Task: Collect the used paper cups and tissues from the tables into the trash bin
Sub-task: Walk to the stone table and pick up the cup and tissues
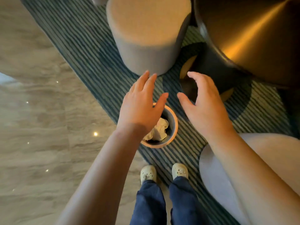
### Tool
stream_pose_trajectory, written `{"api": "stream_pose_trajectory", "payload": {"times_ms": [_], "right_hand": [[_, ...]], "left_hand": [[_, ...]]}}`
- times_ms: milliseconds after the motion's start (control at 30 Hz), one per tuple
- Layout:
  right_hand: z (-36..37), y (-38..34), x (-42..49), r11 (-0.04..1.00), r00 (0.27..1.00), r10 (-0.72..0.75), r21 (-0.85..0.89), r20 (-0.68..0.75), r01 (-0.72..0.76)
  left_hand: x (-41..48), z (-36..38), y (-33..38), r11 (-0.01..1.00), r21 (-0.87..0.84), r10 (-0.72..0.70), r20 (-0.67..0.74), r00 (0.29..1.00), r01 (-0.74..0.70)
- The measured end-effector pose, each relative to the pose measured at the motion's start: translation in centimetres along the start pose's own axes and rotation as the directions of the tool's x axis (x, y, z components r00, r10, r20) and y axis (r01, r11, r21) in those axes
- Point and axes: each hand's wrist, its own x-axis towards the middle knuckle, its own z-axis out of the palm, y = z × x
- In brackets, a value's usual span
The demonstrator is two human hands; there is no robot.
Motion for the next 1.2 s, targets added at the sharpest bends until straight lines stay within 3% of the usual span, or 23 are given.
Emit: {"api": "stream_pose_trajectory", "payload": {"times_ms": [133, 267, 500, 633, 867, 967, 1100, 1200], "right_hand": [[-9.5, -7.9, -3.6, 0.988, 0.984, -0.116, -0.115, -0.138, 0.100], [-17.7, -13.9, -10.1, 0.992, 0.947, -0.113, -0.092, -0.300, 0.089], [-28.2, -18.4, -21.8, 0.988, 0.857, -0.073, -0.152, -0.510, -0.007], [-31.7, -19.2, -28.6, 0.974, 0.805, -0.037, -0.202, -0.592, -0.103], [-35.0, -17.1, -46.5, 0.896, 0.697, 0.174, -0.181, -0.696, -0.405], [-35.9, -15.7, -56.6, 0.823, 0.617, 0.289, -0.139, -0.732, -0.551], [-35.9, -14.5, -69.7, 0.726, 0.454, 0.487, 0.057, -0.746, -0.686], [-35.3, -13.9, -77.4, 0.649, 0.311, 0.550, 0.162, -0.775, -0.743]], "left_hand": [[-2.1, -11.7, 7.1, 0.966, 0.037, 0.259, -0.070, 0.963, -0.257], [-5.9, -20.6, 13.9, 0.886, 0.155, 0.454, -0.088, 0.887, -0.438], [-14.1, -27.4, 24.4, 0.721, 0.215, 0.684, -0.068, 0.727, -0.658], [-19.7, -27.2, 28.4, 0.640, 0.122, 0.768, -0.137, 0.626, -0.758], [-31.9, -22.8, 34.8, 0.509, 0.024, 0.859, -0.076, 0.506, -0.860], [-39.4, -20.1, 37.6, 0.440, -0.049, 0.897, -0.009, 0.441, -0.896], [-50.3, -16.1, 40.6, 0.278, -0.124, 0.956, 0.131, 0.261, -0.953], [-56.8, -13.7, 42.6, 0.179, -0.167, 0.970, 0.193, 0.146, -0.969]]}}
